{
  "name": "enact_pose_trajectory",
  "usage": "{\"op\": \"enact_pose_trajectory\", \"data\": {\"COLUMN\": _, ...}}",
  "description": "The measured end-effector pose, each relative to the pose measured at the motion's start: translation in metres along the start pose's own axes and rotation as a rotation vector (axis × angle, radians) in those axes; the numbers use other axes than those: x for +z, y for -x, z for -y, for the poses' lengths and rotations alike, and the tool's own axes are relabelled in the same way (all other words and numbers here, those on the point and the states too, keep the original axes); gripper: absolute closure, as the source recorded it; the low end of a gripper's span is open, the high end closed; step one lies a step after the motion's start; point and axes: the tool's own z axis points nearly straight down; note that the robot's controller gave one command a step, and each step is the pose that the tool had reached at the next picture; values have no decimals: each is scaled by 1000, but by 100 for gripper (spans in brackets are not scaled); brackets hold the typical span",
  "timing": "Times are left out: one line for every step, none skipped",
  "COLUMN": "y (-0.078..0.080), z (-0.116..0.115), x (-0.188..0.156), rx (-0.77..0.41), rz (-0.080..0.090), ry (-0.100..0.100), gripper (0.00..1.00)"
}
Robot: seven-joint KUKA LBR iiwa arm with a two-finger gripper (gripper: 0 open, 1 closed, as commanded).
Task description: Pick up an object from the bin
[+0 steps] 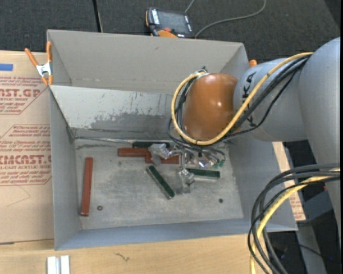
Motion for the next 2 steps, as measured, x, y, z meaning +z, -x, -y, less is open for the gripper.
{"op": "enact_pose_trajectory", "data": {"y": 2, "z": 1, "x": -2, "rx": 3, "rz": 8, "ry": -3, "gripper": 100}}
{"op": "enact_pose_trajectory", "data": {"y": -1, "z": 0, "x": 0, "rx": 3, "rz": -2, "ry": 1, "gripper": 0}}
